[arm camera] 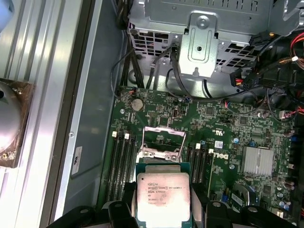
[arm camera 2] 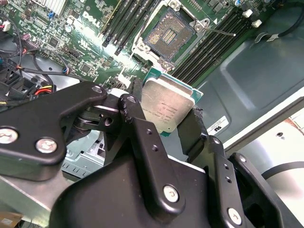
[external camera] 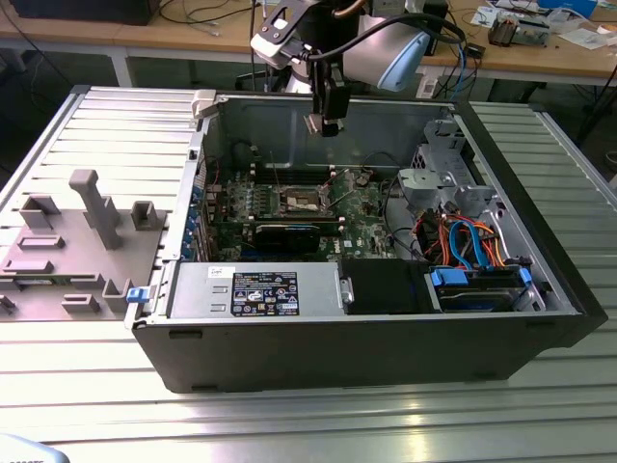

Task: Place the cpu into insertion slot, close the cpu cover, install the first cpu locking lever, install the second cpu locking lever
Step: 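Place the cpu into insertion slot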

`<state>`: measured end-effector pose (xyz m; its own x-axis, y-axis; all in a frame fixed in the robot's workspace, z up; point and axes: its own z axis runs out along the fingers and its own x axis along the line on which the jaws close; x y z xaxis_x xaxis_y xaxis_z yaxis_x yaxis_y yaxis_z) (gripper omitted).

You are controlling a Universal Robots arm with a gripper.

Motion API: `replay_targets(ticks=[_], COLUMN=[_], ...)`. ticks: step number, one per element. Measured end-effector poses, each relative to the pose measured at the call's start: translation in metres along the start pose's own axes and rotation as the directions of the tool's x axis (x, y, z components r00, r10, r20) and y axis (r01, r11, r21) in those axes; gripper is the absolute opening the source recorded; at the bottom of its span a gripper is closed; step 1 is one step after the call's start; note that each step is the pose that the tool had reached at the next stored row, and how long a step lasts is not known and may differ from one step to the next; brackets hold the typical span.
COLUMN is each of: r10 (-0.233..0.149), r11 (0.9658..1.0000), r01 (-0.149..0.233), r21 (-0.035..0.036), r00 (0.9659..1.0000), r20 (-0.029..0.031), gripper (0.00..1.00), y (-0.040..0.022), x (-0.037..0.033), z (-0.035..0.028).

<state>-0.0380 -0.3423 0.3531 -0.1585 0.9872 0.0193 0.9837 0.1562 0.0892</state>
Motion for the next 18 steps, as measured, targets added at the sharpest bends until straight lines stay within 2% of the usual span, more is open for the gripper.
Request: replay_targets(ticks=[18], r10=[0.012], r11=[0.9999], r01=[-0.012], r21=[-0.0002], r00=[0.9999], r20=[0.0010], gripper=[0.55], y=[0.0000], x=[0.0000], z=[0.0003])
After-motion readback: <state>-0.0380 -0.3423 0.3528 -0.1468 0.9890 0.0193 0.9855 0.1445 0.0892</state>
